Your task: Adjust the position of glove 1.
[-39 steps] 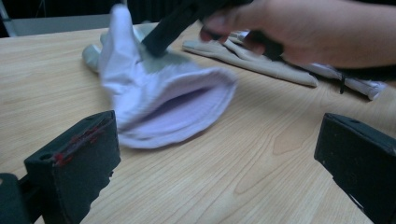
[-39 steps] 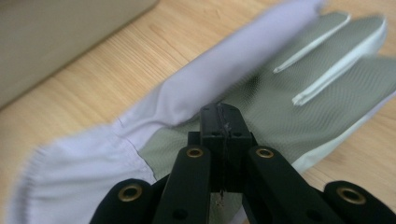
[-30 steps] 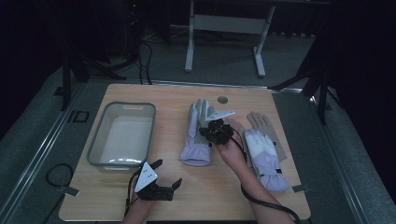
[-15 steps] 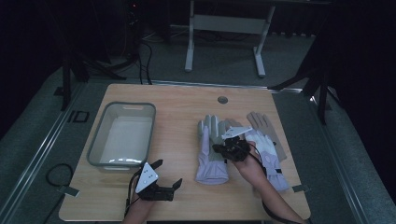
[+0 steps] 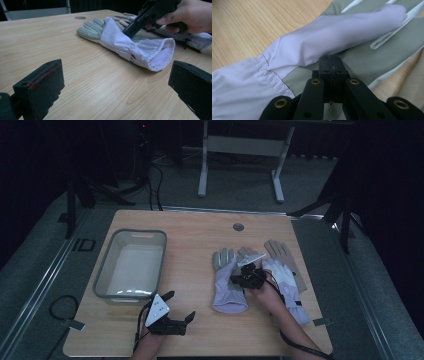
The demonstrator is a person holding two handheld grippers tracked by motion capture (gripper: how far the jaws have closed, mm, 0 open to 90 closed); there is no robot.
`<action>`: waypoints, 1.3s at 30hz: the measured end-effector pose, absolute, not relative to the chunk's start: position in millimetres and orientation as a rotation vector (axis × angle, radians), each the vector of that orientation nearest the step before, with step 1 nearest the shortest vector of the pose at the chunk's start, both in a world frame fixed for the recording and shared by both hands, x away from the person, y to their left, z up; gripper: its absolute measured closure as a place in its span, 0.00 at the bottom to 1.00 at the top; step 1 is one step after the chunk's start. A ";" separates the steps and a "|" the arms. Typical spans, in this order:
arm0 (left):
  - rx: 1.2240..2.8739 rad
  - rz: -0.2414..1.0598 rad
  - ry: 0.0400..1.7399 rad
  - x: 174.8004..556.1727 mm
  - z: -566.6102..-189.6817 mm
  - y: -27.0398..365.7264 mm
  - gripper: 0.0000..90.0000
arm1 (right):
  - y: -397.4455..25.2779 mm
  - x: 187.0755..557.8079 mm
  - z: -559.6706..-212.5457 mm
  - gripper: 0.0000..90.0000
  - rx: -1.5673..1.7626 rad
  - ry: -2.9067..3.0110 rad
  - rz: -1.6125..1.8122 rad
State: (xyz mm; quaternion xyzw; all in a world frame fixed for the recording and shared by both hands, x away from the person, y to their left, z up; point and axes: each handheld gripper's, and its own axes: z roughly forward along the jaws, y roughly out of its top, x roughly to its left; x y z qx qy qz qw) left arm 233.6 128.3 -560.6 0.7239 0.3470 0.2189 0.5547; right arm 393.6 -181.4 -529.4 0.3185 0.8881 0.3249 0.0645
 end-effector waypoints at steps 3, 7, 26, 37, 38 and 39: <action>1.709 0.518 0.819 233.5 -560.6 128.3 0.00 | -179.6 396.0 -530.0 0.96 0.939 2.681 0.955; 1.710 0.516 0.821 233.7 -560.6 128.3 0.00 | -177.8 401.9 -528.3 0.95 0.933 2.672 0.917; 1.710 0.520 0.827 233.9 -560.5 127.8 0.00 | -238.3 371.8 -470.7 0.63 0.928 2.546 1.064; 1.710 0.519 0.830 234.0 -560.5 127.8 0.00 | -286.9 342.9 -461.3 0.63 0.947 2.512 0.995; 1.710 0.519 0.830 234.0 -560.5 127.9 0.00 | -292.8 341.1 -461.4 0.63 0.955 2.505 0.988; 1.710 0.519 0.830 234.1 -560.5 127.9 0.00 | -298.3 339.0 -461.8 0.63 0.970 2.494 0.979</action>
